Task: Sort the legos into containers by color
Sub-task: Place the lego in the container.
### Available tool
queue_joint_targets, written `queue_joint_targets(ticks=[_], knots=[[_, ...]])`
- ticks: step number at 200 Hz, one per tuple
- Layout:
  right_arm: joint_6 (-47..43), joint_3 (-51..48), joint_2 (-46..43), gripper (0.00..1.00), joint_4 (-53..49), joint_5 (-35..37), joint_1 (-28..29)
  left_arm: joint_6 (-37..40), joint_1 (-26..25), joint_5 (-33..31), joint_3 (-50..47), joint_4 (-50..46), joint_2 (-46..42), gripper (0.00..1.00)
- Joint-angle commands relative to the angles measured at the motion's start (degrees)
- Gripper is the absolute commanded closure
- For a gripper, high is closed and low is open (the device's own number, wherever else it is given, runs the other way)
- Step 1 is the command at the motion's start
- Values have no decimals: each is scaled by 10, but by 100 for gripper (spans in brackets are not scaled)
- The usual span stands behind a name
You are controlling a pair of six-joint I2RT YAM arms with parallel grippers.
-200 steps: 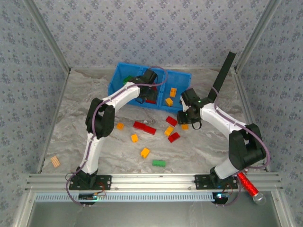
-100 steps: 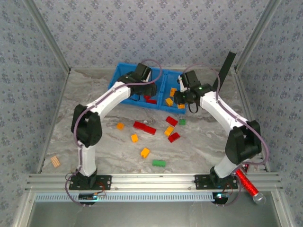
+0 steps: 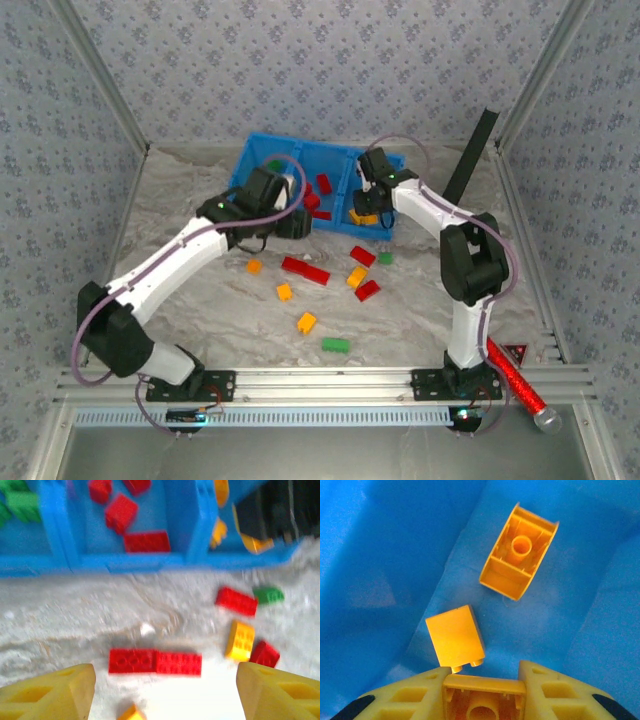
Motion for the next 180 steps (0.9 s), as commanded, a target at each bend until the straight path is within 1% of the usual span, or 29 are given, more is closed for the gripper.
queue_joint_targets(ticks=[1,14,29,44,64,86,125,143,146,180], knots=[[-9,10,17,62,0,17,4,55,-35,5,-51,-46,-40,25],[-8,1,19,61,-7,32,5,99,-61,-11,-73,-73,-55,25],[1,-13,14,60,-25,57,5,131,-96,-17,-82,-110,-58,24],[10,-40,1,58,-31,67,3,156,-149,-7,-92,-128,-53,22],[16,-67,-14,57,-41,72,0,181,-224,10,-116,-110,-47,19],[16,-93,-29,57,-48,76,-5,191,-275,32,-129,-70,-30,18],[12,-120,-53,56,-54,79,-21,221,-327,53,-133,-30,10,18],[8,-125,-60,55,-57,79,-27,236,-354,44,-135,-8,27,18],[7,-125,-61,55,-59,79,-29,241,-357,41,-135,9,30,18],[2,-123,-62,53,-77,92,-50,275,-372,42,-136,38,73,19]])
